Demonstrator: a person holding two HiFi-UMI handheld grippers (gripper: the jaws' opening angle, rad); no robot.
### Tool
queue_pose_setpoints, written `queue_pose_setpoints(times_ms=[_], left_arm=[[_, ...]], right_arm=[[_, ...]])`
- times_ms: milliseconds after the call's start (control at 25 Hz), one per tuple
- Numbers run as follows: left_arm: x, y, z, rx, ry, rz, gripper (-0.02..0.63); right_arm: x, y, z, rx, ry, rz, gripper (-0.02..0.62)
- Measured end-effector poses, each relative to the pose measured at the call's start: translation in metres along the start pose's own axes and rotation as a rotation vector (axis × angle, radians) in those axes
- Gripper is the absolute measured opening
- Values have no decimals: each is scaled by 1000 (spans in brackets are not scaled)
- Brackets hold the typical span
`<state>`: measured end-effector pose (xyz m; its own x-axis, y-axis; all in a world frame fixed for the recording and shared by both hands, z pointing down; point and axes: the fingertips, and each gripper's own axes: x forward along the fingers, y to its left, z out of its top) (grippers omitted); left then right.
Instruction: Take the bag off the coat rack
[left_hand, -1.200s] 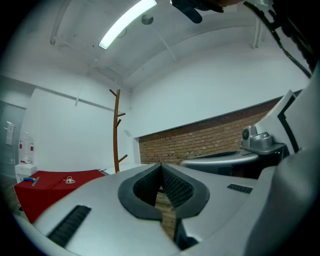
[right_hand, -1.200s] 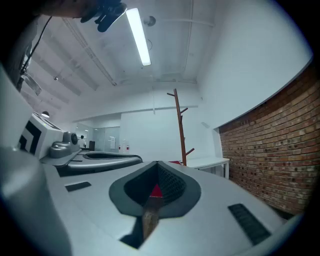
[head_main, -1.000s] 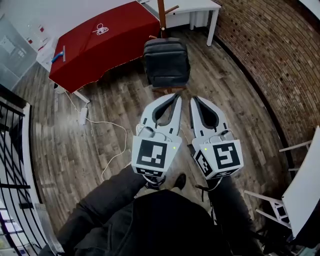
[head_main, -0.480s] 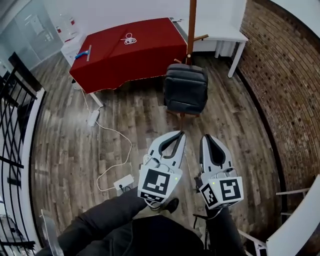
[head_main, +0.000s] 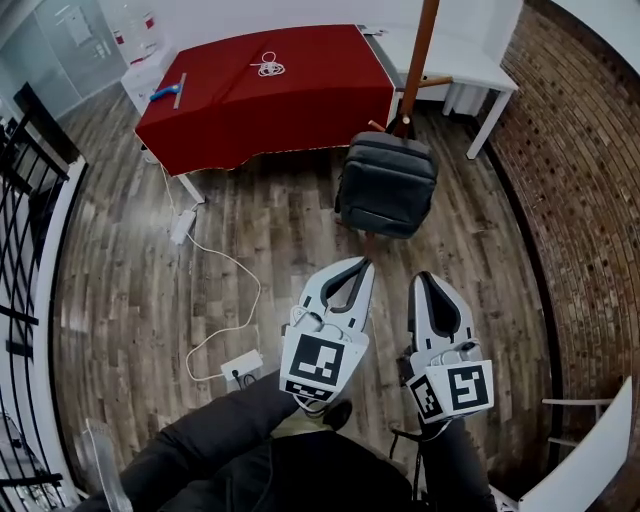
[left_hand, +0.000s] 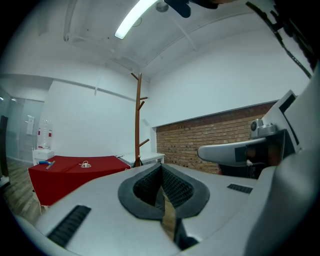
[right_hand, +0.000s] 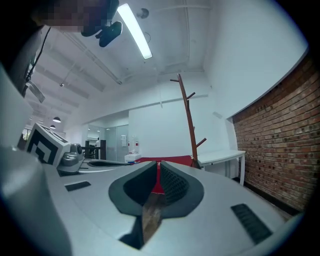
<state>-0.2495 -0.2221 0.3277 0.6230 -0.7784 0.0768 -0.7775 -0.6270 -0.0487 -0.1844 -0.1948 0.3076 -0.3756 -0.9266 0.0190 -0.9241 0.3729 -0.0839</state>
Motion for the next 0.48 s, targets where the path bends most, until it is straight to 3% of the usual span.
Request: queue_pose_setpoints(times_ms=[480], left_arm=[[81, 62, -17, -48, 19, -21, 9]], right_arm=[[93, -48, -8, -11, 29, -37, 9]])
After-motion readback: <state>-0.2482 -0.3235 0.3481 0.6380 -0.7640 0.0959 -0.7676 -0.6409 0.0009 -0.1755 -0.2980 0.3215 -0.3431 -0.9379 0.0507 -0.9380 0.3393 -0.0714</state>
